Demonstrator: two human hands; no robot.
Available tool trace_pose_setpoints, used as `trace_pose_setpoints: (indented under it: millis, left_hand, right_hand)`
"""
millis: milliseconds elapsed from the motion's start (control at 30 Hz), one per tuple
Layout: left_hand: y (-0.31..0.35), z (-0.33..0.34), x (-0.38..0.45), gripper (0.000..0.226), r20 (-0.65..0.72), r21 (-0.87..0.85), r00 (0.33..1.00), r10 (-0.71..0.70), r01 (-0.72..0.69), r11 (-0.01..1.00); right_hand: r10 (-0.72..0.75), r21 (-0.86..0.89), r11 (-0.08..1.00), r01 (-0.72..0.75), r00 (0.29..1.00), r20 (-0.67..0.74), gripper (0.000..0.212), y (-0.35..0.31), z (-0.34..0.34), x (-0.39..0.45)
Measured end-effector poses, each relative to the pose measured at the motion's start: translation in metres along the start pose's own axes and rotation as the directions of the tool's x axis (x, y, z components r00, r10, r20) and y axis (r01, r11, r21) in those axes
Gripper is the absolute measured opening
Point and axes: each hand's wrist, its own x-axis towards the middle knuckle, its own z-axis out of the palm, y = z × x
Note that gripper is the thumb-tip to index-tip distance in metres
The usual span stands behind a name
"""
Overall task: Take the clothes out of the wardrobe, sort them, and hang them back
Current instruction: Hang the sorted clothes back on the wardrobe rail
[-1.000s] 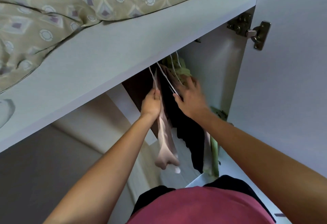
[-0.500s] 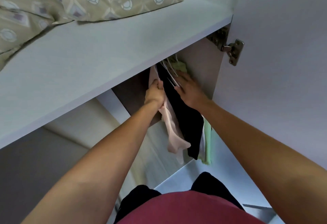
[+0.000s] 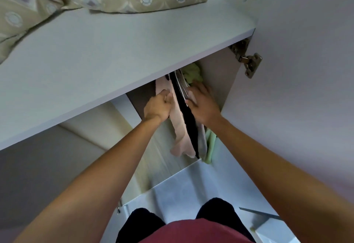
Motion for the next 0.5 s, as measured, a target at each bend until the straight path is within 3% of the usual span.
trace_pose_setpoints:
  millis: [167, 300, 500]
  left_hand:
    - [-0.035, -0.032, -0.076, 0.032, -0.095, 0.083, 0.995, -0.004, 0.012, 0.996]
    - [-0.073, -0.048, -0.134, 0.04, -0.213, 0.154, 0.976, -0.052, 0.086, 0.984]
    - [-0.092, -0.055, -0.247, 0.049, -0.363, 0.124, 0.9, -0.242, 0.305, 0.944]
  right_hand:
    - [-0.04, 0.044, 0.998, 0.042, 0.998, -0.047, 0.046, -0.037, -0.02, -0.034]
    - [-0.184, 0.027, 0.982, 0.185, 0.982, -0.032, 0.047, -0.067, -0.019, -0.055]
    - [-0.396, 0.124, 0.916, 0.381, 0.907, 0.141, 0.049, -0.119, 0.009, -0.112]
